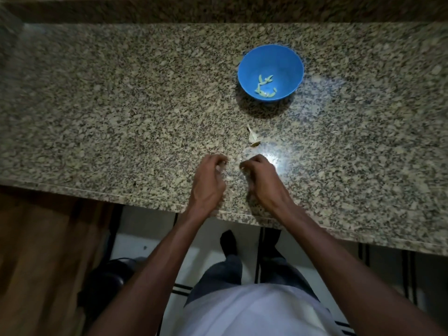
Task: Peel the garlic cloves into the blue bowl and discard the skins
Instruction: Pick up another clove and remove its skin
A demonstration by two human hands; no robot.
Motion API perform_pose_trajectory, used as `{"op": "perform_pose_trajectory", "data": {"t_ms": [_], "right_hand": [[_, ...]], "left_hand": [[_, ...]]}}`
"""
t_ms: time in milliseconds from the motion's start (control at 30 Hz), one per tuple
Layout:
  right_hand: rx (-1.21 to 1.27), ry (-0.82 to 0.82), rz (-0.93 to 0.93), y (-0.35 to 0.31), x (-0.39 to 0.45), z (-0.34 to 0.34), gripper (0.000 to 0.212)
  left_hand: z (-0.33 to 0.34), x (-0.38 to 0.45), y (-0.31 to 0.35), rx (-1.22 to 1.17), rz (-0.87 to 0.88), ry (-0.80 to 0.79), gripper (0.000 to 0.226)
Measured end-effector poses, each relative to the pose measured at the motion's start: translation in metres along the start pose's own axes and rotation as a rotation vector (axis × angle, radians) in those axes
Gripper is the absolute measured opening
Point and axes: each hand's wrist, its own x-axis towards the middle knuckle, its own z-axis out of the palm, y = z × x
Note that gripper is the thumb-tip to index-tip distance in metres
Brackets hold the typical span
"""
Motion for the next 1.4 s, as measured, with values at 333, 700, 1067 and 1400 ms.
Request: {"op": "perform_pose_trajectory", "data": {"t_ms": [333, 700, 1067, 1400], "right_hand": [[-0.109, -0.054, -0.125, -0.004, 0.004, 0.007, 0.028], [-0.035, 0.05, 0.17, -0.008, -0.04, 0.008, 0.014], [0.08, 0.187, 0.212, -0.023, -0.019, 0.031, 0.021], [-0.068, 0.131, 0.245, -0.018, -0.046, 0.015, 0.016]], "left_hand": [[-0.011, 0.02, -0.024, 0.154, 0.123, -0.111, 0.051], [-0.017, -0.003, -0.021, 0.203, 0.264, -0.358, 0.075], [-0.005, -0.002, -0.005, 0.106, 0.314, -0.167, 0.02], [-0.006, -0.014, -0.023, 0.057, 0.297, -0.192, 0.039]]}}
